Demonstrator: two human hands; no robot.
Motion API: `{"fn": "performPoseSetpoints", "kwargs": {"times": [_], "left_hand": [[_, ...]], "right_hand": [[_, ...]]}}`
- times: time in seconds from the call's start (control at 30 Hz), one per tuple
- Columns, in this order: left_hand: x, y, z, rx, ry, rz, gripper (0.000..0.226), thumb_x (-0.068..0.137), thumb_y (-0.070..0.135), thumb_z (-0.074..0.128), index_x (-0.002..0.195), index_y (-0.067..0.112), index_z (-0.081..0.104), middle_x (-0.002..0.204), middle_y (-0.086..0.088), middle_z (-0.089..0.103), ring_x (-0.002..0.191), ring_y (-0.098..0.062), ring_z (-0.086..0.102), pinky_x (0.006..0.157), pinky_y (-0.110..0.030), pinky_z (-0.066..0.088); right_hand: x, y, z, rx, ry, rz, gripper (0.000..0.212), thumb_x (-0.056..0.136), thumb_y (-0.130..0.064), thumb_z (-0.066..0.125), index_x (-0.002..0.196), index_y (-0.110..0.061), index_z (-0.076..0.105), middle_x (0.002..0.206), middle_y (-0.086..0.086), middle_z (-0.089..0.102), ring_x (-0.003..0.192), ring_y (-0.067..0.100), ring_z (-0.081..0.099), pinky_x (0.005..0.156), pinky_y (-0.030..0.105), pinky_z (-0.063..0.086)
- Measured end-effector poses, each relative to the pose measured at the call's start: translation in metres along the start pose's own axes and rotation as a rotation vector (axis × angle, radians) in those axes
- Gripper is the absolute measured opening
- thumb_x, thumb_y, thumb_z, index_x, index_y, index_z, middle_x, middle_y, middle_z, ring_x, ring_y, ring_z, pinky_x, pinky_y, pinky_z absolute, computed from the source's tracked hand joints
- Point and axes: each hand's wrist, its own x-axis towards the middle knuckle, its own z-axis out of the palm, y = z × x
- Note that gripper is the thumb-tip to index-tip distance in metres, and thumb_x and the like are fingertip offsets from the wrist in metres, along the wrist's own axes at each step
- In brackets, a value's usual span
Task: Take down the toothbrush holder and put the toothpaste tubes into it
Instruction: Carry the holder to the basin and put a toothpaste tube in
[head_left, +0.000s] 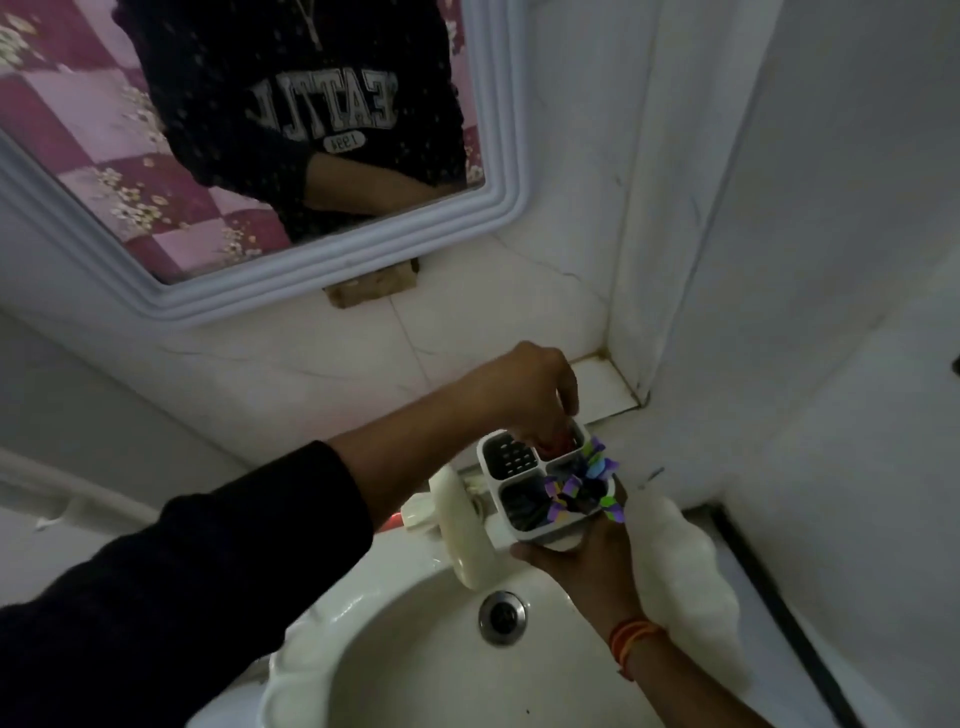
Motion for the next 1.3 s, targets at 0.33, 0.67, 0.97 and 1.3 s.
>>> {"fn": "performPoseSetpoints", "kwargs": {"times": [0.33, 0.67, 0.97, 1.3], "left_hand": [[0.028, -0.092, 0.02, 0.197, 0.011, -0.19, 0.025, 0.092, 0.019, 0.06, 0.109, 0.006, 0.074, 0.112, -0.013, 0.074, 0.1, -0.026, 0.069, 0.09, -0.027, 0.05], [0.043, -0.101, 0.046, 0.345, 0.009, -0.172, 0.047, 0.098, 0.042, 0.05, 0.123, 0.005, 0.062, 0.108, -0.022, 0.067, 0.101, -0.037, 0.067, 0.088, -0.044, 0.057], [0.038, -0.103, 0.028, 0.434, -0.074, -0.187, 0.06, 0.083, 0.029, 0.075, 0.136, 0.013, 0.053, 0.129, -0.014, 0.061, 0.116, -0.029, 0.06, 0.094, -0.04, 0.054], [0.046, -0.108, 0.039, 0.482, 0.013, -0.16, 0.037, 0.084, 0.036, 0.069, 0.111, 0.011, 0.068, 0.109, -0.014, 0.07, 0.103, -0.03, 0.067, 0.079, -0.036, 0.055]], "right_hand": [[0.004, 0.011, -0.003, -0.021, -0.022, 0.003, 0.111, 0.045, -0.025, 0.106, 0.14, 0.001, 0.054, 0.131, 0.001, 0.064, 0.114, -0.032, 0.048, 0.091, -0.007, 0.039], [0.0, 0.004, -0.004, -0.012, -0.022, -0.017, 0.109, 0.047, -0.007, 0.105, 0.14, -0.002, 0.048, 0.127, -0.022, 0.051, 0.114, -0.033, 0.047, 0.09, -0.01, 0.037], [0.001, 0.003, -0.005, -0.014, -0.053, -0.015, 0.117, 0.047, -0.035, 0.105, 0.147, -0.008, 0.051, 0.141, -0.002, 0.061, 0.126, -0.016, 0.053, 0.1, 0.0, 0.042], [0.003, 0.011, -0.003, -0.003, -0.03, -0.009, 0.112, 0.05, -0.022, 0.105, 0.146, -0.008, 0.048, 0.136, -0.011, 0.06, 0.12, -0.028, 0.049, 0.096, -0.003, 0.042]]}}
